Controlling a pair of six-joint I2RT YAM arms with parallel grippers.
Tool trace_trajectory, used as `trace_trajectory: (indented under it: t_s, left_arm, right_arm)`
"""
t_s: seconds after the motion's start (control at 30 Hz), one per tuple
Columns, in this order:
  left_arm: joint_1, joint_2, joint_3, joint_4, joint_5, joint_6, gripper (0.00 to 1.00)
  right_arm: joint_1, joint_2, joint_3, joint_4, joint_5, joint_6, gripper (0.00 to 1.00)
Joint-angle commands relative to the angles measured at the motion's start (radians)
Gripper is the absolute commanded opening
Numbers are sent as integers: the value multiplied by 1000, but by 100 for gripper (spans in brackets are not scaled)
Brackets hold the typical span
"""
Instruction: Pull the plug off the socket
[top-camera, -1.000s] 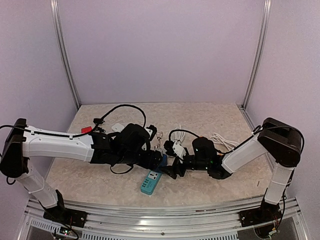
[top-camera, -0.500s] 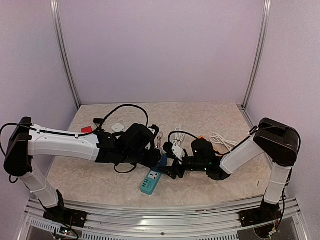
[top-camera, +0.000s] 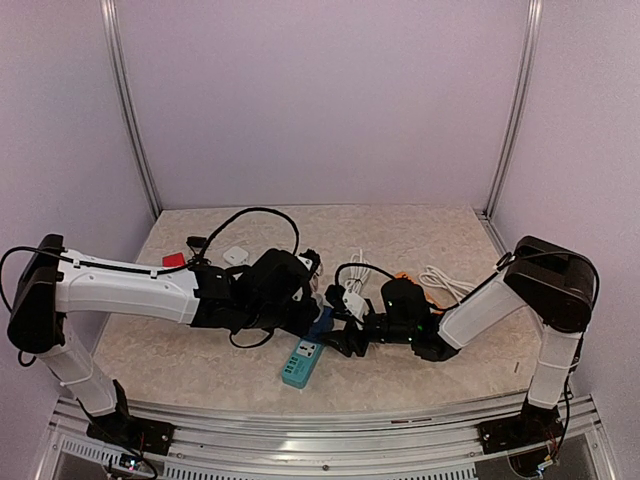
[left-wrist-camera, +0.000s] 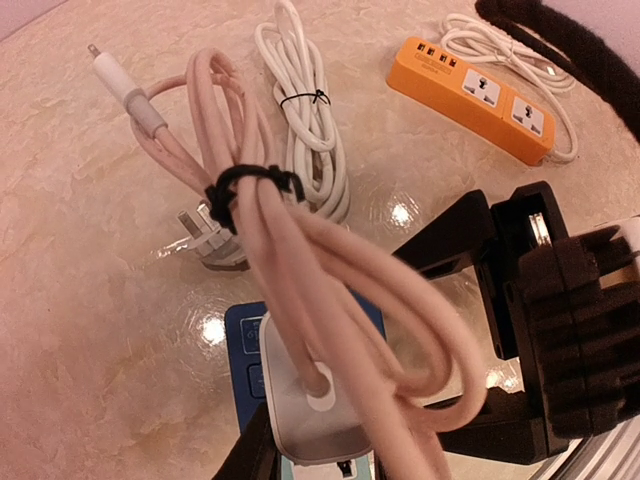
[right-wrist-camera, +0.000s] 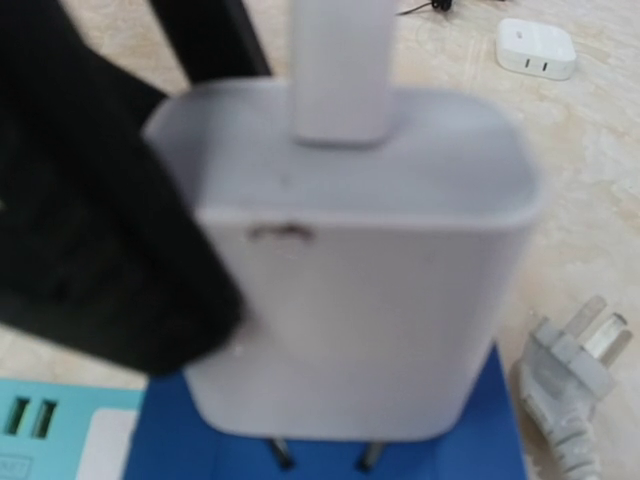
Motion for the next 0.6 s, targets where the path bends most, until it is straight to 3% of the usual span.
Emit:
trace_trajectory:
  t_s: [0.0,0.57]
  left_arm:
    - [-13,-2,39,23,-13,22,21]
    - [-60,-35,43,89,-122,90,10]
  right_arm:
    - [3,24,12,-15,12,-9,51]
    - [3,50,18,-16,16,-4,39]
